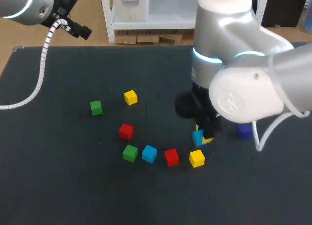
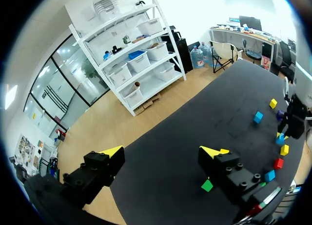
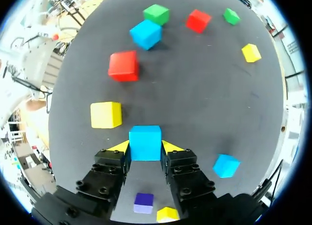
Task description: Place the blue cubes, place green cubes on the blue cubes, place the yellow cubes on the green cubes, then place the red cubes on the yellow cubes, and place purple cube on the red cubes.
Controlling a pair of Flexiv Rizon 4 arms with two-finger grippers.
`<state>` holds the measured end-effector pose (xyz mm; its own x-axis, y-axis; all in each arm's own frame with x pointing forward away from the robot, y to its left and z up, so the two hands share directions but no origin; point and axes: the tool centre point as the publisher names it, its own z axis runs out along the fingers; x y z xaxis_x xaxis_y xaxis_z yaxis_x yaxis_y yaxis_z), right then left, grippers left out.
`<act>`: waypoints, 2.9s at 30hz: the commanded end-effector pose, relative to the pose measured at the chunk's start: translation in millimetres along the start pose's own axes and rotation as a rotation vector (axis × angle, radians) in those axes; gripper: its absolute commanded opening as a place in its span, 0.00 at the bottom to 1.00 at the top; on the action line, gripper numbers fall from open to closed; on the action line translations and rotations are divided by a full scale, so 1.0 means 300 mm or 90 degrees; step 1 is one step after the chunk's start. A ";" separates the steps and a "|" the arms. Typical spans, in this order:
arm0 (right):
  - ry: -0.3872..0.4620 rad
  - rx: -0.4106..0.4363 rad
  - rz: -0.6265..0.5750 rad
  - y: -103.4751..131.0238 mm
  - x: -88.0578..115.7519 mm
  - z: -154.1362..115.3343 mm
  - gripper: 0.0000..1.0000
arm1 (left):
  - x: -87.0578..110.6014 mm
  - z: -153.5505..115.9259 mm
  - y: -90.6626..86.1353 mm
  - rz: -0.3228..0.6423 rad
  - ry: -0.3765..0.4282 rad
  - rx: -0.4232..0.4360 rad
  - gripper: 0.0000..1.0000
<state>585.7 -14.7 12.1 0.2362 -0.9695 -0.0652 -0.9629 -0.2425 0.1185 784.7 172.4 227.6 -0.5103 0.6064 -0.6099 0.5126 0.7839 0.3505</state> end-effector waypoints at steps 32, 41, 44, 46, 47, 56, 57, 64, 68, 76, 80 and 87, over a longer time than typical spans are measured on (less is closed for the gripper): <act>0.026 0.023 0.161 -0.341 -0.017 -0.053 0.00 | 0.002 -0.001 0.003 0.001 -0.002 0.002 1.00; 0.016 0.023 0.178 -0.375 0.010 -0.031 0.00 | 0.002 -0.001 0.003 0.001 -0.002 0.002 1.00; 0.014 0.025 0.177 -0.385 0.024 -0.023 0.00 | 0.002 -0.001 0.003 0.001 -0.002 0.002 1.00; 0.015 0.026 0.177 -0.392 0.035 -0.021 0.00 | 0.002 -0.001 0.003 0.001 -0.002 0.002 1.00; 0.016 0.027 0.179 -0.396 0.041 -0.021 0.00 | 0.002 -0.001 0.003 0.001 -0.002 0.002 1.00; 0.020 0.037 0.181 -0.417 0.061 -0.024 0.00 | 0.002 -0.001 0.003 0.001 -0.002 0.002 1.00; 0.020 0.037 0.181 -0.418 0.061 -0.024 0.00 | 0.002 -0.001 0.003 0.001 -0.002 0.002 1.00; 0.019 0.032 0.175 -0.423 0.054 -0.009 0.00 | 0.002 -0.001 0.003 0.001 -0.002 0.002 1.00; 0.015 0.033 0.176 -0.427 0.055 -0.002 0.00 | 0.002 -0.001 0.003 0.001 -0.002 0.002 1.00; 0.012 0.041 0.175 -0.443 0.055 0.010 0.00 | 0.002 -0.001 0.003 0.001 -0.002 0.002 1.00; 0.014 0.044 0.175 -0.453 0.058 0.009 0.00 | 0.002 -0.001 0.003 0.001 -0.002 0.002 1.00; 0.018 0.049 0.179 -0.466 0.065 0.005 0.00 | 0.002 -0.001 0.003 0.001 -0.002 0.002 1.00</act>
<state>724.2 0.5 -7.4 -0.0364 -0.9993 -0.0130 -0.9979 0.0357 0.0532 784.7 172.4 227.6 -0.5103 0.6064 -0.6099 0.5126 0.7838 0.3505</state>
